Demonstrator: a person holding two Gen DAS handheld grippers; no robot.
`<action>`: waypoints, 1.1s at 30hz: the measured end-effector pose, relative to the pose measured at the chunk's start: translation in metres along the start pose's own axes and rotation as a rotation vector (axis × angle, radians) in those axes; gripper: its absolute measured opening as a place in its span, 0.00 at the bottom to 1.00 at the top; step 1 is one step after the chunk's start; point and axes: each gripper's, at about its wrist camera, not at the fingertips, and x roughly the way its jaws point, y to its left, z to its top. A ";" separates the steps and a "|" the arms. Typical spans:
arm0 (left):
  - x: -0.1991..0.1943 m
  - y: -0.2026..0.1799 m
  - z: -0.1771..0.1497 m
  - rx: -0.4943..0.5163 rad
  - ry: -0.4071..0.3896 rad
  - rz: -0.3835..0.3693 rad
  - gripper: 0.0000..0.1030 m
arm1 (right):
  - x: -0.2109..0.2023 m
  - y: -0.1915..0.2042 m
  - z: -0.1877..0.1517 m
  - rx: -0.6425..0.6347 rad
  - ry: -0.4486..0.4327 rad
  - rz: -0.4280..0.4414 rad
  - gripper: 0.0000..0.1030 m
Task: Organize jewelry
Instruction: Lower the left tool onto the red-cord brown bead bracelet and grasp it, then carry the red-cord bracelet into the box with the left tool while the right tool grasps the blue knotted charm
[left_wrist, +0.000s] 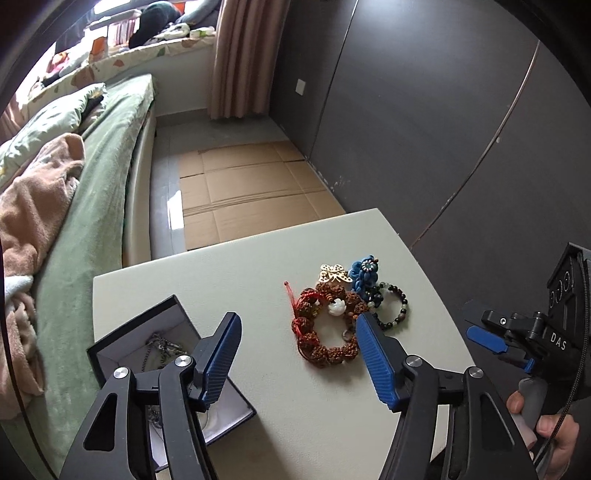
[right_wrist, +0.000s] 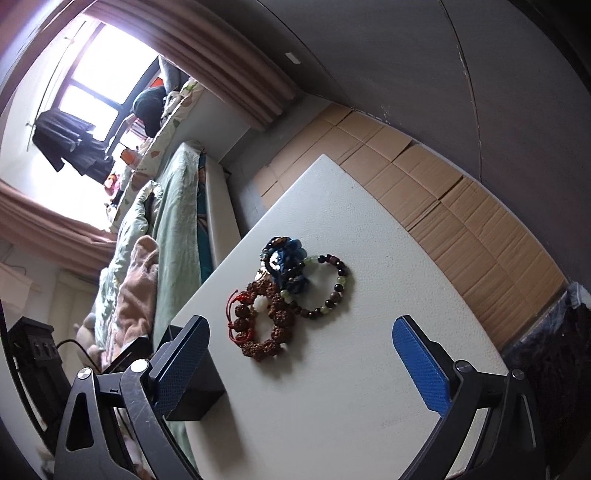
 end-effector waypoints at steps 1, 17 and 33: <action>0.005 -0.002 0.002 0.008 0.012 0.003 0.60 | 0.001 -0.001 0.002 0.006 0.005 -0.002 0.93; 0.087 0.002 0.023 -0.013 0.230 0.019 0.30 | 0.014 0.000 0.021 0.031 0.022 0.002 0.93; 0.105 0.010 0.028 -0.019 0.271 -0.031 0.01 | 0.040 0.020 0.033 0.012 0.049 0.020 0.92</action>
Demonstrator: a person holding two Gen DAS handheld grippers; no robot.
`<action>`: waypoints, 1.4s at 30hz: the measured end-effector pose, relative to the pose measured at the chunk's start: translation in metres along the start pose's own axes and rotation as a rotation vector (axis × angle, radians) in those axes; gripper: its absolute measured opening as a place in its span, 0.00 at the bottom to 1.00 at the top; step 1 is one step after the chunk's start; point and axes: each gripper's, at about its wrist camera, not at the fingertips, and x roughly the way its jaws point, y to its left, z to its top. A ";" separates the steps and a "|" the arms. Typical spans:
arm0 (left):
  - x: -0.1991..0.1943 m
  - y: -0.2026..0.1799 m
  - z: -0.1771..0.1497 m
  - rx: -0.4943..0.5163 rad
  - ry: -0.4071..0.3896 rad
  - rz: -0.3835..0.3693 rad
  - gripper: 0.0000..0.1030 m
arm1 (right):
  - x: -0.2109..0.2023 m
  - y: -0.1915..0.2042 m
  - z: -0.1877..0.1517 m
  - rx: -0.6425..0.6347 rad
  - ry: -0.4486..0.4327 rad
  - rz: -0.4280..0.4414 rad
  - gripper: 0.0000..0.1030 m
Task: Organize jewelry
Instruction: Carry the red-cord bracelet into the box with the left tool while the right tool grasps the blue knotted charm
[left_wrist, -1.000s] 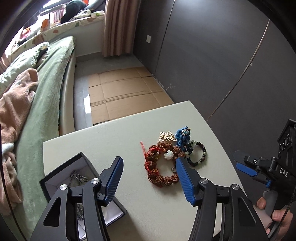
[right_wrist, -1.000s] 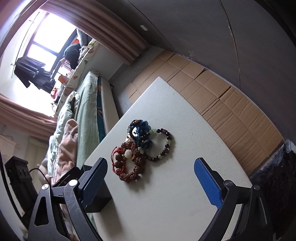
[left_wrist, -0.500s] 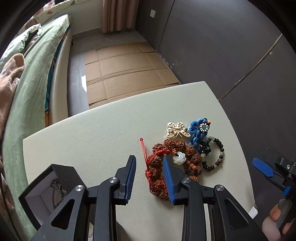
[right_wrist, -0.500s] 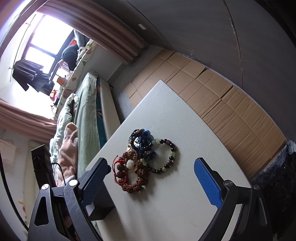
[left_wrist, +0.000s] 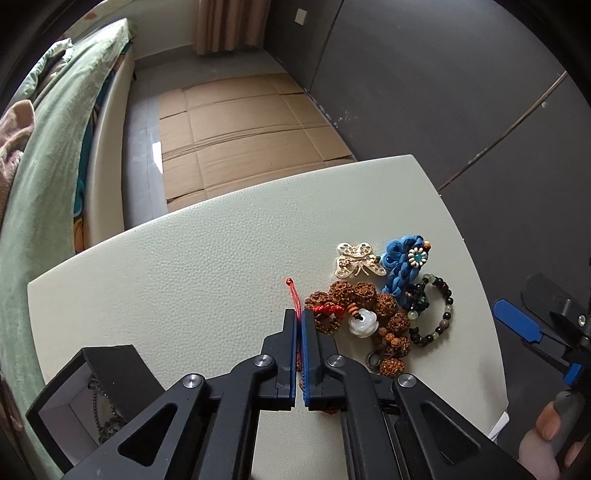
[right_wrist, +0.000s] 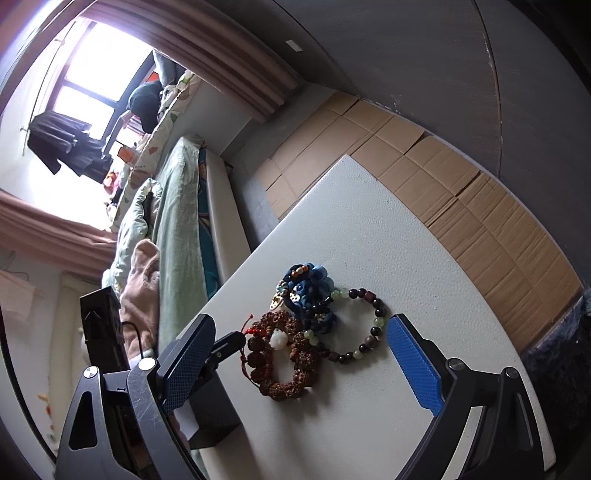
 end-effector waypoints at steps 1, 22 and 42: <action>-0.002 0.000 0.000 -0.001 -0.002 -0.012 0.01 | 0.002 0.001 0.001 -0.001 0.002 0.000 0.90; -0.088 0.006 0.004 -0.009 -0.182 -0.108 0.01 | 0.060 0.006 -0.001 0.020 0.054 0.028 0.04; -0.137 0.051 -0.035 -0.161 -0.373 -0.147 0.01 | 0.030 0.016 -0.001 -0.026 -0.023 0.046 0.55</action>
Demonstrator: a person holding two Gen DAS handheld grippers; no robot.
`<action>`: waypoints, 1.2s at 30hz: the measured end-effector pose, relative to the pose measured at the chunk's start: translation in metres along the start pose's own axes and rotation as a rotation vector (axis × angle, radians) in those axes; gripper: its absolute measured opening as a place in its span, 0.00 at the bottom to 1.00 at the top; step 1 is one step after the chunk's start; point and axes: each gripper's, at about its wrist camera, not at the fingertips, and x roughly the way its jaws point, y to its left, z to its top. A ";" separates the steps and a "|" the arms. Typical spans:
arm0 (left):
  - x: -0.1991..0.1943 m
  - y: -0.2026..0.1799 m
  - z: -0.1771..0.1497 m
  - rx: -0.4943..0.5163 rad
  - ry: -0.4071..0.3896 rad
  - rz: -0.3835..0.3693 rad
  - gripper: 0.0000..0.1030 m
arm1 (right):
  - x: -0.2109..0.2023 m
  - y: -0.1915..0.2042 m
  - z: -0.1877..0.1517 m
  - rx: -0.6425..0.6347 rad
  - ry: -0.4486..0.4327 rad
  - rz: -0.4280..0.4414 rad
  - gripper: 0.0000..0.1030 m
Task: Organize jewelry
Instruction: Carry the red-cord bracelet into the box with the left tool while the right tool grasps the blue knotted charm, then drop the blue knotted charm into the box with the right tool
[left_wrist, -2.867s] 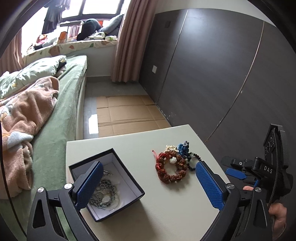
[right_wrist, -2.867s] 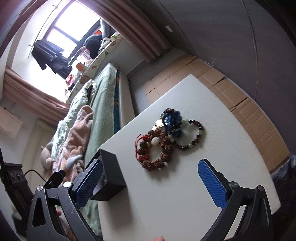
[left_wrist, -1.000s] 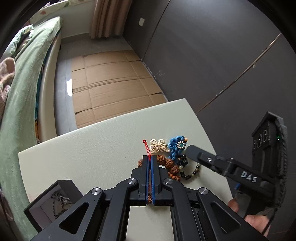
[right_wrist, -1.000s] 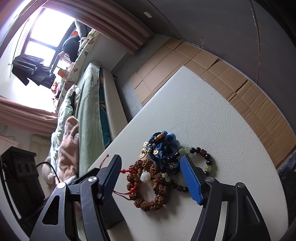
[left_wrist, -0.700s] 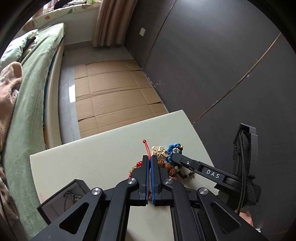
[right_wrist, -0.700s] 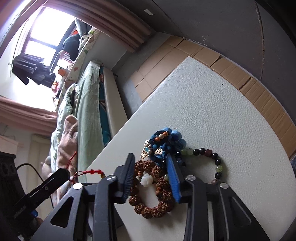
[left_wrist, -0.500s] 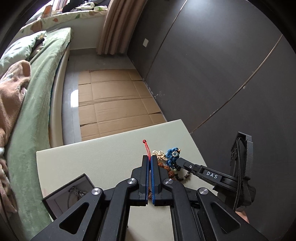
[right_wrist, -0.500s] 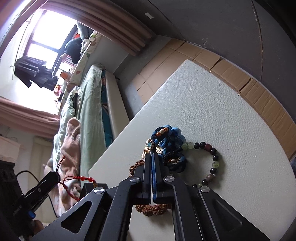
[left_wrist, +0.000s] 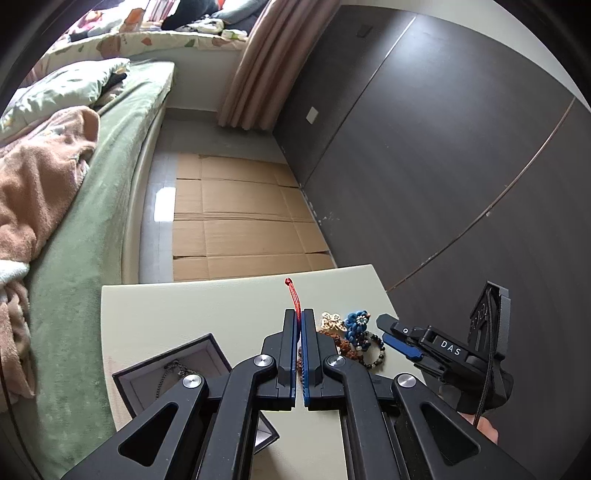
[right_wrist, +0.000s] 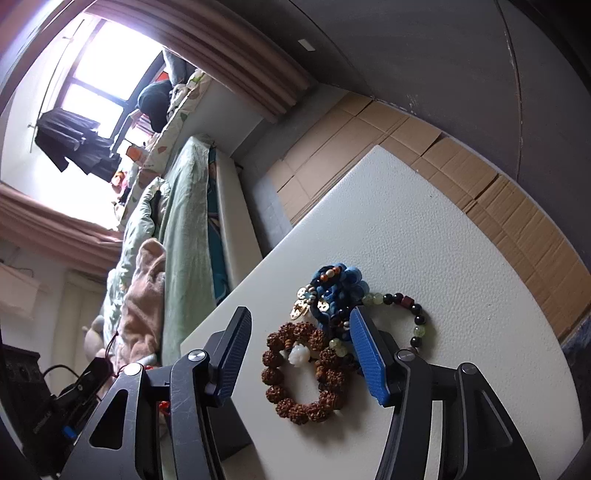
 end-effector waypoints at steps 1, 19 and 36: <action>-0.003 0.003 0.000 -0.011 -0.010 0.000 0.01 | 0.000 0.002 0.001 -0.009 -0.003 0.005 0.55; -0.019 0.048 -0.022 -0.084 -0.113 0.006 0.01 | 0.036 -0.003 0.004 0.001 0.021 -0.107 0.10; -0.029 0.080 -0.046 -0.206 -0.067 0.011 0.90 | -0.022 0.073 -0.027 -0.176 -0.092 0.149 0.10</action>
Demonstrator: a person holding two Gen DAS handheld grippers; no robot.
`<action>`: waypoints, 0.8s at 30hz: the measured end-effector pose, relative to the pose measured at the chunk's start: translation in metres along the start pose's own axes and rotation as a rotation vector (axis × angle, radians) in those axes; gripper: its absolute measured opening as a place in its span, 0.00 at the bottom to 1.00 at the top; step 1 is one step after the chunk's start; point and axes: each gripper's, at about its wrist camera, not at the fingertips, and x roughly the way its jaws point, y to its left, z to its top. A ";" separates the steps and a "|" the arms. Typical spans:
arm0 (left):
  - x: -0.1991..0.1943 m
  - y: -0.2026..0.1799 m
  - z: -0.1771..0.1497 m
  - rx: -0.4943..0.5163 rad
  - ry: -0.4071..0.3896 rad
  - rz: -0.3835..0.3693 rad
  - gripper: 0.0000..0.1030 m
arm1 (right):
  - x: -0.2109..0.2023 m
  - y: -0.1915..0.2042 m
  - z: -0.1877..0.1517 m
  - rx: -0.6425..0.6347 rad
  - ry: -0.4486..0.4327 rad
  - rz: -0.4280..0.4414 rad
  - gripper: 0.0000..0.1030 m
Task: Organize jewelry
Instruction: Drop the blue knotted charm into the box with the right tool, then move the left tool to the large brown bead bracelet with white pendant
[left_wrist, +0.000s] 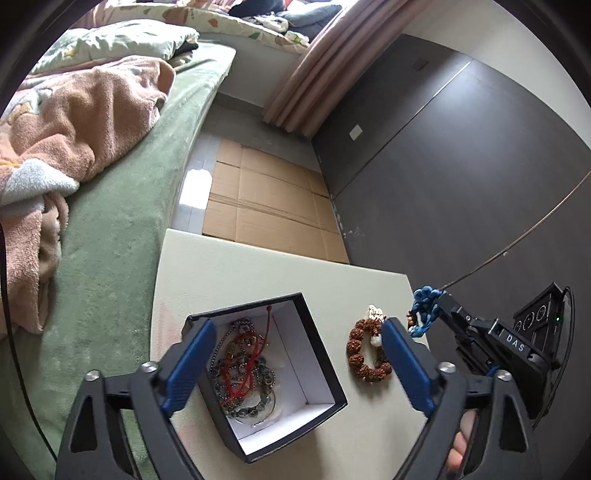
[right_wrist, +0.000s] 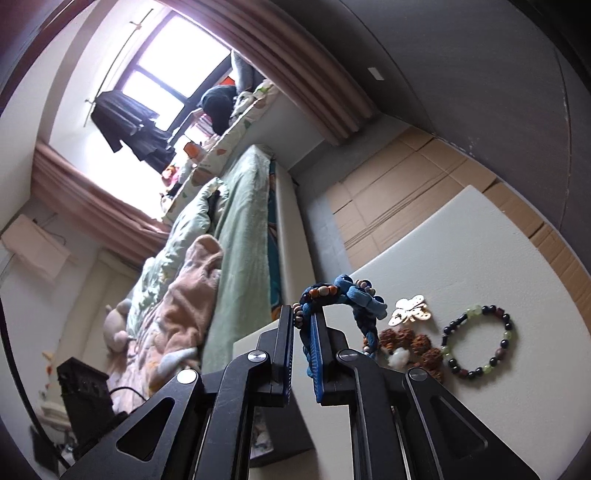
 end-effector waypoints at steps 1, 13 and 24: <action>-0.004 0.001 0.000 0.000 -0.010 0.002 0.90 | 0.001 0.006 -0.004 -0.014 0.010 0.017 0.10; -0.045 0.027 -0.004 -0.056 -0.095 0.060 0.90 | 0.024 0.074 -0.055 -0.156 0.119 0.212 0.10; -0.060 0.026 -0.016 -0.058 -0.115 0.072 0.90 | 0.054 0.069 -0.082 -0.153 0.295 0.174 0.64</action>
